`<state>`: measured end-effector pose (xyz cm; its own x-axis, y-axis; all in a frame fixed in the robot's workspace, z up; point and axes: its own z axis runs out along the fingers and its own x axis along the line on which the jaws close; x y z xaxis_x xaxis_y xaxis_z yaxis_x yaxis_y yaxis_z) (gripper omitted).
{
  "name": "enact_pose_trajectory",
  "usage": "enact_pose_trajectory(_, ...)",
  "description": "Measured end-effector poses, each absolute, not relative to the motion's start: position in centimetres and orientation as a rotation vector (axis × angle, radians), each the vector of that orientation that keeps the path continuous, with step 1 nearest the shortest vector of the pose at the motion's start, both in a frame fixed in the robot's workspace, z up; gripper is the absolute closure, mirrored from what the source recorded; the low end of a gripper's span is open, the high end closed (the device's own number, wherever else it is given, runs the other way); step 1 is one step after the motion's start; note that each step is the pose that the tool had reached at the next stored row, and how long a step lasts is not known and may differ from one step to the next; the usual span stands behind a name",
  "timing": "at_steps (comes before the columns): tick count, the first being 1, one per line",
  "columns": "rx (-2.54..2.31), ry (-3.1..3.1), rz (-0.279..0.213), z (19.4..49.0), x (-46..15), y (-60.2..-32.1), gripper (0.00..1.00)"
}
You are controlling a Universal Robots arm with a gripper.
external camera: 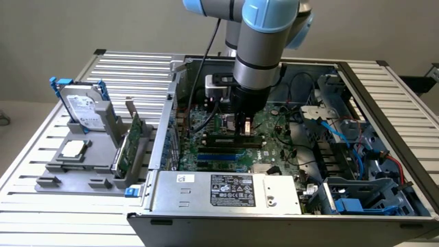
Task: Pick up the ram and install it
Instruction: 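Insert the ram into the slot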
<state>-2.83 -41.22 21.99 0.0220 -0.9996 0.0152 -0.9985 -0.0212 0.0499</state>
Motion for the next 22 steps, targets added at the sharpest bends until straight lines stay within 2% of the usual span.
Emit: enact_pose_trajectory(22,2.21,-2.163,-0.041,21.79,-2.83,-41.22,0.86)
